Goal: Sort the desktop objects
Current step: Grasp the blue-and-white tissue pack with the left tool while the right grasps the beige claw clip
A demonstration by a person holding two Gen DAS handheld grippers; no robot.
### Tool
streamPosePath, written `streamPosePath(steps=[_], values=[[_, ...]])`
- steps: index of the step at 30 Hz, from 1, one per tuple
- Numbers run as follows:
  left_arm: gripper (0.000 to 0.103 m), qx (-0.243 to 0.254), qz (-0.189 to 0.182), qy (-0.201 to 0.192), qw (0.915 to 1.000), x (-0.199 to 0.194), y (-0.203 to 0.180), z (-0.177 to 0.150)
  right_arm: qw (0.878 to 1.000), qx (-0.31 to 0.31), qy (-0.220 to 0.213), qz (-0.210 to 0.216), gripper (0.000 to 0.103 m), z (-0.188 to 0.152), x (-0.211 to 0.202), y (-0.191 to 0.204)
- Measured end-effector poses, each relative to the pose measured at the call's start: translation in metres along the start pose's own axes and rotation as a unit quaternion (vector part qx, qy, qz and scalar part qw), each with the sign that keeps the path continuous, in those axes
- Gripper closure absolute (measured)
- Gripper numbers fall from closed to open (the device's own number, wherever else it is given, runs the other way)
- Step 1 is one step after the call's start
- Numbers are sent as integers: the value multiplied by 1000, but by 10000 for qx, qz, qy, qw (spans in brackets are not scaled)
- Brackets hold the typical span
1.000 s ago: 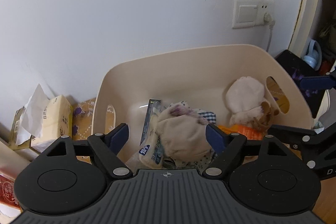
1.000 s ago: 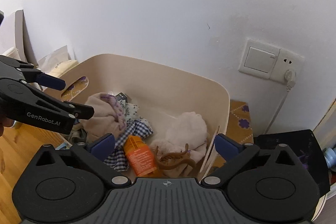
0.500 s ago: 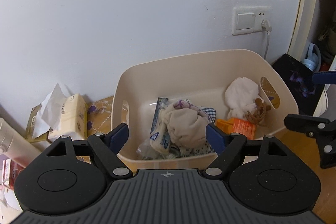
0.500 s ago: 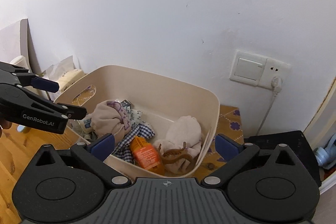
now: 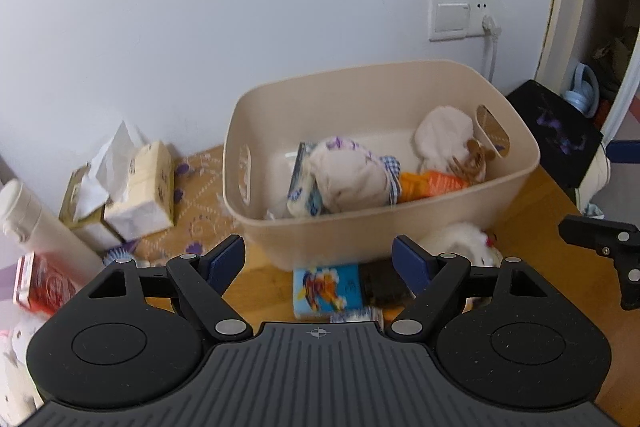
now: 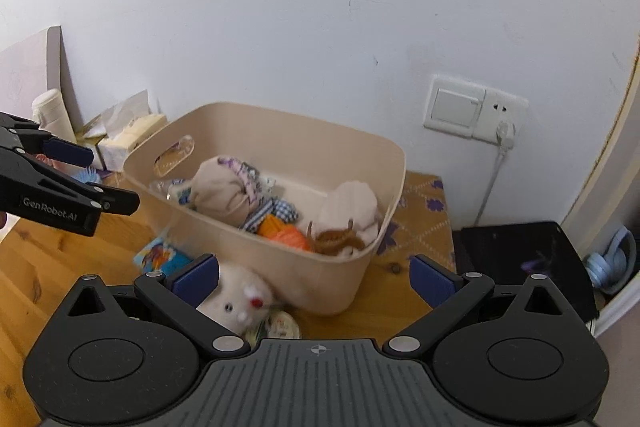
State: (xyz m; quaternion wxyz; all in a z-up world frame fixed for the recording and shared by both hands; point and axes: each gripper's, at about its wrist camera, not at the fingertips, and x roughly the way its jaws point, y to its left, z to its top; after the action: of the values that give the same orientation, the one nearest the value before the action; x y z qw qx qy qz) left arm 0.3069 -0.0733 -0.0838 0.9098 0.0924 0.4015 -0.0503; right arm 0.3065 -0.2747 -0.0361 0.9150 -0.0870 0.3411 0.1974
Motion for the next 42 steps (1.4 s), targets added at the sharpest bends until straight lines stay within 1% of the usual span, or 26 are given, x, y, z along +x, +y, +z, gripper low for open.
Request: streamPosePath(steps=[10, 15, 22, 26, 33, 42], values=[[21, -8, -59, 263, 9996, -9, 1, -38, 9995, -47, 302, 33, 0, -36, -12, 18], [21, -31, -124, 450, 9989, -5, 3, -52, 9986, -124, 509, 93, 0, -53, -6, 28], [21, -37, -293, 752, 9967, 8, -4, -72, 9965, 5, 792, 275, 0, -70, 7, 34], [21, 39, -306, 865, 9958, 18, -8, -78, 9950, 119, 908, 389, 0, -73, 16, 36], [21, -64, -271, 1016, 9944, 38, -6, -82, 9937, 151, 1021, 440, 0, -74, 33, 37], [21, -115, -351, 1236, 9916, 64, -2, -80, 9910, 546, 1116, 488, 0, -71, 60, 27]])
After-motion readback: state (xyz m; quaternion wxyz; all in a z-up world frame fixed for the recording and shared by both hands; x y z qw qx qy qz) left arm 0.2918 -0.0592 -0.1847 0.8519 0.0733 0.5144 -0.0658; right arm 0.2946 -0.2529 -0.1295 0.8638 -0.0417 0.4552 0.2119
